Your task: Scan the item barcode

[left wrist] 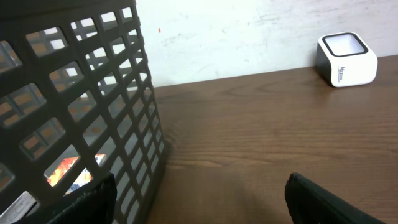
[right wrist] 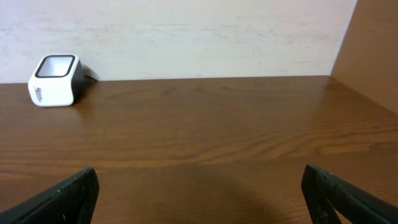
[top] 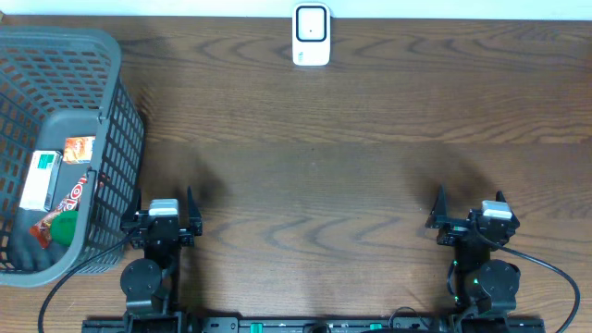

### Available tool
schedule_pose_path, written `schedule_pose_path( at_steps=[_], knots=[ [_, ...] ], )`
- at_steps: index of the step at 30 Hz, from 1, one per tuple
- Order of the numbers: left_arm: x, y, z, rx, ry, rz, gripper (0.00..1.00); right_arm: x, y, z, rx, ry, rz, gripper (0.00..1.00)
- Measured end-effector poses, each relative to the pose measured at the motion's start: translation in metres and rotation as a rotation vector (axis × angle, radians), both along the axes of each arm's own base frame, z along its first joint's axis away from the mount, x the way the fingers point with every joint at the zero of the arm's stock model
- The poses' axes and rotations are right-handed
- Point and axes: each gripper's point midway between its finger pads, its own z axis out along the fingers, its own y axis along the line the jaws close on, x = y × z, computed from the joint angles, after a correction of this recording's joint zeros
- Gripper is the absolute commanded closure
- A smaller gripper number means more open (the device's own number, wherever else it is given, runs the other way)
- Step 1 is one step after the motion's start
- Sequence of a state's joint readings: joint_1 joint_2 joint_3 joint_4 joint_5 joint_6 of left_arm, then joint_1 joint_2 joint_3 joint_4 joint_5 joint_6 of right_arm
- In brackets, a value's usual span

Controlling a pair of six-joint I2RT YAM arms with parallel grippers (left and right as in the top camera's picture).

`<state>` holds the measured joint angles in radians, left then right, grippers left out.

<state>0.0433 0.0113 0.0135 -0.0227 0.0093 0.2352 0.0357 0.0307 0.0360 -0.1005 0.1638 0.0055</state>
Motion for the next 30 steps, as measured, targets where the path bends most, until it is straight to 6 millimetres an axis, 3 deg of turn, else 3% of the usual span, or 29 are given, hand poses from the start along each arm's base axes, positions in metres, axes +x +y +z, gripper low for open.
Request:
schedule_pose_path(
  at_steps=[14,26,30],
  knots=[
    [0.000,0.000,0.001,0.000,-0.005,-0.001,0.14,0.000,0.000,0.000,0.000,0.000,0.000,0.01],
    [-0.004,-0.055,0.003,-0.075,0.053,-0.316,0.14,0.000,0.000,0.000,0.000,0.001,0.000,0.01],
    [-0.004,-0.063,0.027,-0.120,0.114,-0.355,0.14,0.000,0.000,-0.001,0.000,0.003,0.003,0.01]
  ],
)
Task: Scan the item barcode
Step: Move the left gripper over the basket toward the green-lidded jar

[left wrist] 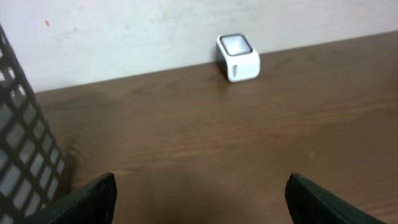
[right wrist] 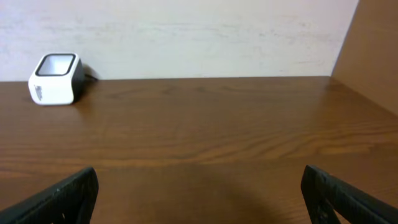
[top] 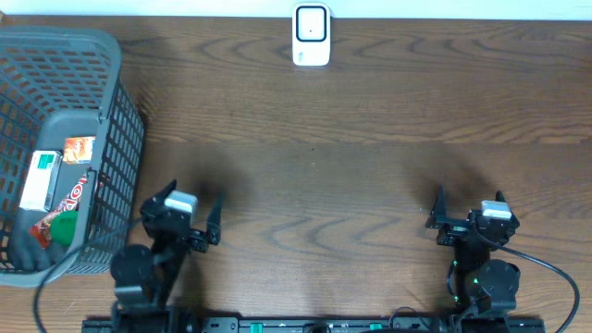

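Note:
A white barcode scanner stands at the table's far edge, also seen in the left wrist view and the right wrist view. Packaged items lie in the grey basket at the left: a green-and-white box, an orange packet, a red packet, a green lid. My left gripper stands open near the front, just right of the basket, turned toward the scanner, nothing between its fingers. My right gripper stands open at the front right, empty.
The basket's mesh wall fills the left edge of the left wrist view. A brown panel rises at the table's right end. A pale wall runs behind the scanner.
My left gripper has turned to the right, away from the basket, so the scanner now sits near the middle of its view. It has shifted slightly right. The right arm is unmoved.

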### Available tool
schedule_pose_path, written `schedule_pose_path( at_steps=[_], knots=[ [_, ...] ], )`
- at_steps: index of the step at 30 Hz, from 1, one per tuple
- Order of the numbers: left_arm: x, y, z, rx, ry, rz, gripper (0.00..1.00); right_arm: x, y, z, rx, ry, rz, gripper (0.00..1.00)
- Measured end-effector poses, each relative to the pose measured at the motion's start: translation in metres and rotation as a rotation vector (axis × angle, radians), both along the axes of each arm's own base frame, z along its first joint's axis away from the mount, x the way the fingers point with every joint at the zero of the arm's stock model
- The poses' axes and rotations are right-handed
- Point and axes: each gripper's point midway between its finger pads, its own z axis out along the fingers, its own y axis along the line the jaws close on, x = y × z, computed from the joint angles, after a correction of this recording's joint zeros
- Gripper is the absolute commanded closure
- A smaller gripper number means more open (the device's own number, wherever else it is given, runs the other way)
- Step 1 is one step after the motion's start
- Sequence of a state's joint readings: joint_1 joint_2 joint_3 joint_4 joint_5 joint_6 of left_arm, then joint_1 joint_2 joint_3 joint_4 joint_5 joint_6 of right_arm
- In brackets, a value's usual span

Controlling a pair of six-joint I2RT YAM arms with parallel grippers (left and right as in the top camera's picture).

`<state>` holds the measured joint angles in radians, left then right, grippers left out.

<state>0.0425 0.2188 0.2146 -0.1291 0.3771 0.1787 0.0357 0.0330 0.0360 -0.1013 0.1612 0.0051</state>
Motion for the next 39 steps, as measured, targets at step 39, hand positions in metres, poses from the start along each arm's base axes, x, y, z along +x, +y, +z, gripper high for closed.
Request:
schedule_pose_path(
  at_steps=[39],
  knots=[
    [0.056,0.051,0.248,-0.175,0.274,0.320,0.14,0.000,0.001,-0.002,-0.002,0.006,0.005,0.01]
  ],
)
